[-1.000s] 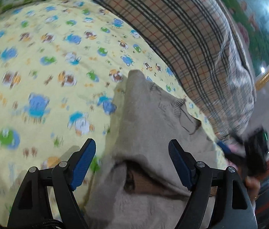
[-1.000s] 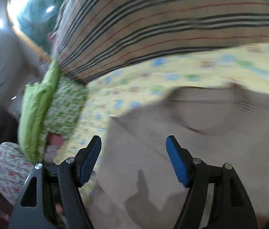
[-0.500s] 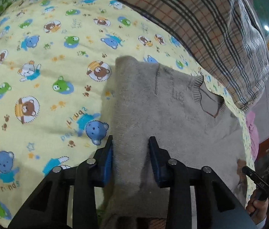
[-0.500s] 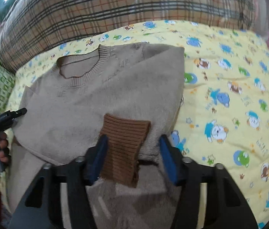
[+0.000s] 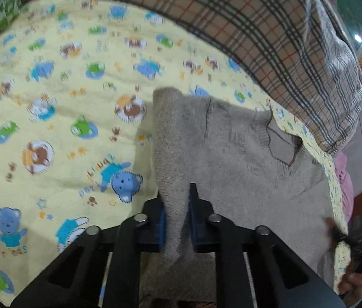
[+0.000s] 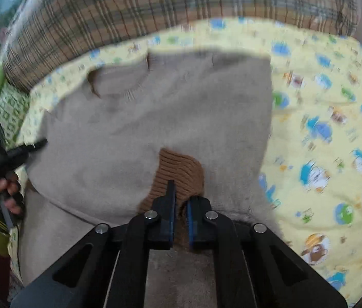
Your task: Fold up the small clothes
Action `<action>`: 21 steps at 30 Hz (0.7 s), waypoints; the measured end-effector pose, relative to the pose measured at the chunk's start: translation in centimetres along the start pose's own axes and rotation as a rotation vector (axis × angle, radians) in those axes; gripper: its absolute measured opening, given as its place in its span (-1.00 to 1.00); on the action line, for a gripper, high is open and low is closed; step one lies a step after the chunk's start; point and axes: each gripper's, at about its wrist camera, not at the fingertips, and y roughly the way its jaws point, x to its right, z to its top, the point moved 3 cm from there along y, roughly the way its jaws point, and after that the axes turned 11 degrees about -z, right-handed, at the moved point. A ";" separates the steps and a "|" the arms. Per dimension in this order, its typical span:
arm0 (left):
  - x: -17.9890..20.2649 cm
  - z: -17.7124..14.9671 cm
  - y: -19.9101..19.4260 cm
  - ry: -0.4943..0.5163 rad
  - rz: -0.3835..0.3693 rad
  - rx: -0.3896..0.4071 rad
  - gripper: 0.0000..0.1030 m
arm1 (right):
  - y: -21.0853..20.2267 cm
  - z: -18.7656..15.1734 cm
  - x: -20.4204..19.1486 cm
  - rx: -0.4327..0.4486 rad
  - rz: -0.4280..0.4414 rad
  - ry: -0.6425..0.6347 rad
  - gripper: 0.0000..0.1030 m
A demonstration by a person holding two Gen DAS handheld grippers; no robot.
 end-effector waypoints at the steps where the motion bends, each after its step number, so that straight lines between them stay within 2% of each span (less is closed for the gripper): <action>1: 0.2 0.0 -0.2 0.008 -0.006 0.023 -0.77 | -1.3 0.6 0.1 0.048 0.004 0.007 -0.85; 3: 0.2 -0.2 0.1 0.011 0.017 0.026 -0.78 | -2.5 1.6 0.0 0.095 -0.002 0.022 -0.85; 4: 0.0 -0.4 0.5 0.008 0.035 0.013 -0.77 | -2.1 1.9 -0.2 0.085 -0.026 0.014 -0.85; 6: -0.4 -0.5 0.8 -0.016 0.052 0.009 -0.74 | 0.0 1.7 -0.2 0.022 -0.067 -0.006 -0.83; 7: -0.5 -0.4 0.5 -0.028 0.053 0.012 -0.64 | 1.5 1.2 0.2 -0.011 -0.103 0.013 -0.73; 9: -0.7 -0.4 -0.8 -0.051 0.055 0.029 -0.55 | 2.5 0.4 0.7 -0.052 -0.129 0.034 -0.71; 13: -0.7 -0.9 -3.7 -0.058 0.054 0.054 -0.49 | -0.5 -0.7 1.9 -0.002 -0.102 0.103 -0.51; 16: 0.1 -2.7 -6.3 -0.059 0.032 0.054 -0.43 | -2.5 -2.0 2.5 0.008 -0.070 0.123 -0.37; 21: 2.0 -8.6 -10.7 -0.044 -0.006 0.018 -0.22 | -5.5 -5.2 2.7 -0.015 0.009 0.127 -0.22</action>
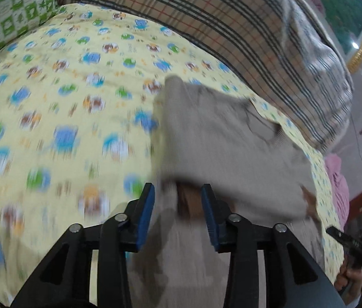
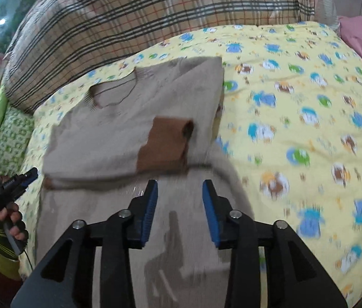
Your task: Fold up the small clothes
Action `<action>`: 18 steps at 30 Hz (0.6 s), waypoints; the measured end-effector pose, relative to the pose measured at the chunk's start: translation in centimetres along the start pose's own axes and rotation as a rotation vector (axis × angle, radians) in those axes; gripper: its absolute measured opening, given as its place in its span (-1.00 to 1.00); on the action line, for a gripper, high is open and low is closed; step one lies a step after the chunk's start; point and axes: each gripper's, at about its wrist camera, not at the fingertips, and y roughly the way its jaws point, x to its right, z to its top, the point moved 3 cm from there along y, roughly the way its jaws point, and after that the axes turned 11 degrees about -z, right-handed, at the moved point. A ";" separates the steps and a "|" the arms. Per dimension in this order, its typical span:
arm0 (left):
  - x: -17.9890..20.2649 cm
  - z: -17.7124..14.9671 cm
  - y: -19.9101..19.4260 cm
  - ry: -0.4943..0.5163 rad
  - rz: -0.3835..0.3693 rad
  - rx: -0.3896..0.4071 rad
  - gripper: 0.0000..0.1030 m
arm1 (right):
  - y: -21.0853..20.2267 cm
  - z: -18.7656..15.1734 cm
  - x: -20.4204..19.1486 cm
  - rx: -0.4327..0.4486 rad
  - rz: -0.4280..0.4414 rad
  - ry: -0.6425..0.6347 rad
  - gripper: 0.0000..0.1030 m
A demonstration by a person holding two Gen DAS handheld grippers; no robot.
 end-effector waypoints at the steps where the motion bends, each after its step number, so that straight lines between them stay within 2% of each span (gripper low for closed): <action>1: 0.1 -0.9 -0.6 0.000 -0.002 -0.004 -0.18 | -0.5 -0.5 0.1 0.000 0.007 -0.008 -0.19; 4: 0.4 -4.4 -3.1 -0.026 -0.004 -0.020 -0.02 | -2.5 -2.4 0.3 0.012 0.048 -0.026 -0.11; 10: 0.6 -11.1 -7.4 -0.070 -0.016 -0.048 0.02 | -5.7 -6.3 1.5 0.040 0.150 -0.038 0.01; 14: 1.4 -14.9 -9.7 -0.050 -0.024 -0.081 0.06 | -6.8 -8.8 2.6 0.028 0.185 -0.038 0.02; 18: 2.0 -17.1 -11.5 -0.011 -0.011 -0.104 0.18 | -7.9 -11.3 4.2 0.020 0.191 -0.030 0.03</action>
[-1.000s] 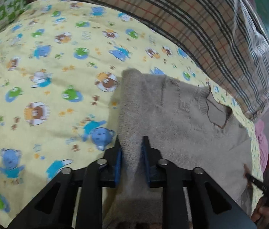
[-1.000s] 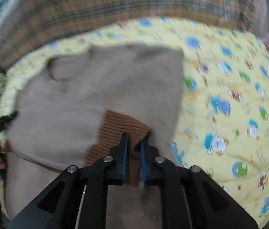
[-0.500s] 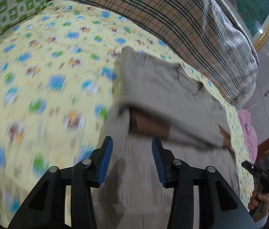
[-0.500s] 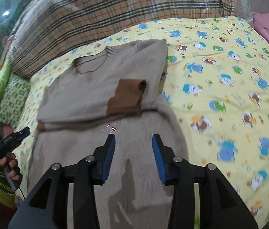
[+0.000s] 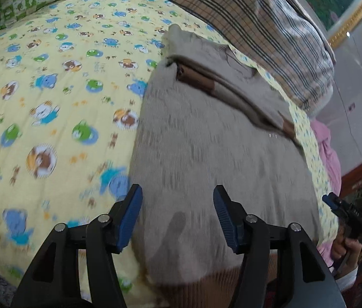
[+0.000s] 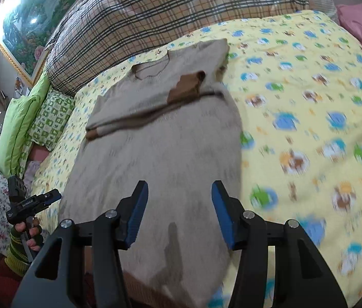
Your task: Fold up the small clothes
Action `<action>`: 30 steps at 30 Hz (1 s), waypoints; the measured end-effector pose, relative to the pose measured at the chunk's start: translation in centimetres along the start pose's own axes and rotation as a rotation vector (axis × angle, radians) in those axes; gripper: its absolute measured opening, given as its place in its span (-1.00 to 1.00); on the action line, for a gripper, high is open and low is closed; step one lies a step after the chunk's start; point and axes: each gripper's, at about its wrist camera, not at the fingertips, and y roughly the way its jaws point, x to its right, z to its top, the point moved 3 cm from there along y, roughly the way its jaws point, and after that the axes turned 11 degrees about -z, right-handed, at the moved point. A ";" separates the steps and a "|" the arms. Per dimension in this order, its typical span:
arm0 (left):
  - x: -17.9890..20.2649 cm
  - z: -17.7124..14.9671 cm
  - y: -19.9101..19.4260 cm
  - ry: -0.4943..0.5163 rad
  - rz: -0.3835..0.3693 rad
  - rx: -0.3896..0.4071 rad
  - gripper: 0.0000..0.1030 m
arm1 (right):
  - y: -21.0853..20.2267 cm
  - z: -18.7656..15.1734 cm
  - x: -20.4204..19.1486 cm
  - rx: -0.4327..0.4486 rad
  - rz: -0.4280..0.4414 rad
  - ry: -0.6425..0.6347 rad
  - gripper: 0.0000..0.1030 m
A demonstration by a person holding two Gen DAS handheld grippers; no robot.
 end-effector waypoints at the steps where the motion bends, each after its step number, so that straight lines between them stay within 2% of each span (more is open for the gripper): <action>1: 0.0 -0.4 -0.3 0.000 0.000 -0.005 0.23 | -0.4 -0.7 0.4 -0.002 0.000 0.005 0.03; 7: -0.9 -3.5 -1.9 -0.017 0.014 -0.056 0.25 | -1.6 -3.9 2.2 -0.025 -0.006 0.018 0.04; 10: -1.2 -5.2 -2.3 -0.040 -0.014 -0.078 0.25 | -2.0 -5.1 3.2 -0.046 -0.012 0.040 0.04; 15: -1.3 -7.6 -2.0 -0.060 -0.049 -0.114 0.25 | -2.1 -6.8 4.1 -0.076 0.058 0.084 0.04; 20: -0.6 -8.4 -1.2 -0.058 -0.111 -0.119 0.26 | -1.8 -8.4 3.0 -0.105 0.131 0.047 0.04; 21: -0.2 -8.2 -1.0 -0.056 -0.139 -0.119 0.14 | -1.6 -8.6 2.8 -0.115 0.158 0.040 0.04; 22: 0.4 -8.1 -0.7 -0.048 -0.186 -0.118 -0.22 | -1.4 -8.8 2.5 -0.125 0.183 0.033 0.04; 24: 1.3 -7.5 -0.4 -0.010 -0.205 -0.115 -0.58 | -1.1 -9.1 1.8 -0.121 0.206 0.012 0.04; 25: 1.8 -7.2 -0.4 0.015 -0.206 -0.110 -0.61 | -1.0 -9.2 1.2 -0.114 0.204 -0.009 -0.06; 26: 2.5 -7.0 -0.7 0.051 -0.203 -0.092 -0.64 | -1.1 -9.1 0.8 -0.102 0.203 -0.028 -0.25; 27: 2.9 -6.7 -1.2 0.069 -0.205 -0.077 -0.65 | -1.4 -9.0 0.3 -0.081 0.206 -0.041 -0.62; 28: 3.0 -6.6 -1.6 0.078 -0.211 -0.066 -0.66 | -1.8 -8.8 0.2 -0.058 0.218 -0.039 -0.74; 30: 2.3 -6.5 -2.0 0.074 -0.200 -0.076 -0.65 | -2.7 -8.4 0.8 -0.018 0.249 -0.007 -0.76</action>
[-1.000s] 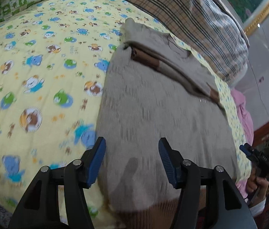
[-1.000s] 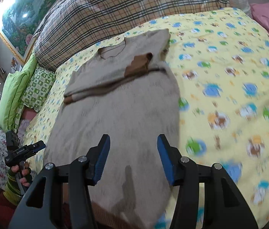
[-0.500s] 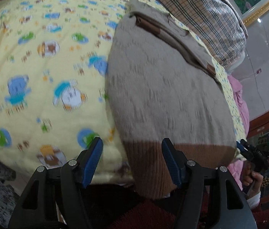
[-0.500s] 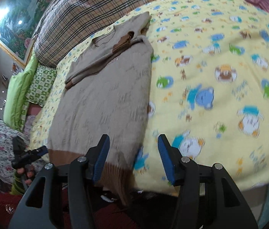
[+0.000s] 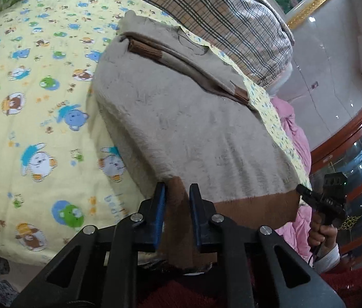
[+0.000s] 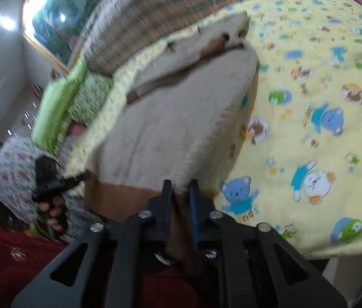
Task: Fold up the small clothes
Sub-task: 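Grasp the brown hem with both grippers and lift it toward the collar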
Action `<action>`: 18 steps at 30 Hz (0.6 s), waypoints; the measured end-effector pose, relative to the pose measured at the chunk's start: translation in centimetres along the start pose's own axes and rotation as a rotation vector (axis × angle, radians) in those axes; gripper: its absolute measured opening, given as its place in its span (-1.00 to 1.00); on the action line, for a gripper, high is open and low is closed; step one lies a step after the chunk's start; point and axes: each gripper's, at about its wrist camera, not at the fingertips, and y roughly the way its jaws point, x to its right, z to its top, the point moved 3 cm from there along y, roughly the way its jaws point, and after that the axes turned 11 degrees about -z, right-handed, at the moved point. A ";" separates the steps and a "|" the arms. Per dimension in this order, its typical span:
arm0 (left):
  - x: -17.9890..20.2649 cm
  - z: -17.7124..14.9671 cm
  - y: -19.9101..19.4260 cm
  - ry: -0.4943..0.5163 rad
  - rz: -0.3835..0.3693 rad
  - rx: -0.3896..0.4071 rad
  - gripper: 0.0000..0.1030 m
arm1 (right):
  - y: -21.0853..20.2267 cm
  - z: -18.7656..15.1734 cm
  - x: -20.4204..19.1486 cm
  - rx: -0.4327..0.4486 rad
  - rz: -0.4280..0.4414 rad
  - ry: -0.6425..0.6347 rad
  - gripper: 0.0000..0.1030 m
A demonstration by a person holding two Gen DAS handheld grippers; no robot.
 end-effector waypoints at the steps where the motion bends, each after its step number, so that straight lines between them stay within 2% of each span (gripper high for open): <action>1: -0.5 0.0 -0.1 -0.010 0.017 -0.011 -0.55 | -0.4 0.1 0.4 0.012 0.011 0.016 -0.76; 3: -2.5 -0.7 0.0 -0.072 0.069 -0.057 -0.34 | -0.6 -0.1 1.3 -0.014 -0.002 0.024 -0.75; 5: -3.8 -1.2 0.0 -0.129 0.059 -0.063 -0.28 | -0.2 -0.6 1.8 -0.064 -0.038 0.029 -0.69; 7: -4.1 -1.4 -0.1 -0.165 0.024 -0.049 -0.19 | 0.2 -1.3 2.3 -0.098 -0.047 0.048 -0.23; 12: -3.7 -1.1 1.3 -0.140 0.000 -0.076 -0.13 | 1.2 -2.8 1.3 -0.146 0.003 0.033 -0.19; 14: -3.2 -0.7 2.0 -0.121 -0.019 -0.080 -0.25 | 2.0 -3.2 0.3 -0.162 0.024 0.001 -0.19; 15: -3.0 -0.6 2.4 -0.112 -0.026 -0.083 -0.65 | 2.5 -3.4 -0.2 -0.168 0.030 -0.021 -0.19; 17: -2.6 -0.4 3.2 -0.100 -0.030 -0.095 -0.72 | 3.3 -3.4 -1.4 -0.167 0.035 -0.055 -0.51; 18: -2.4 -0.3 3.3 -0.089 -0.034 -0.089 -0.74 | 3.3 -3.3 -1.8 -0.163 0.038 -0.063 -0.78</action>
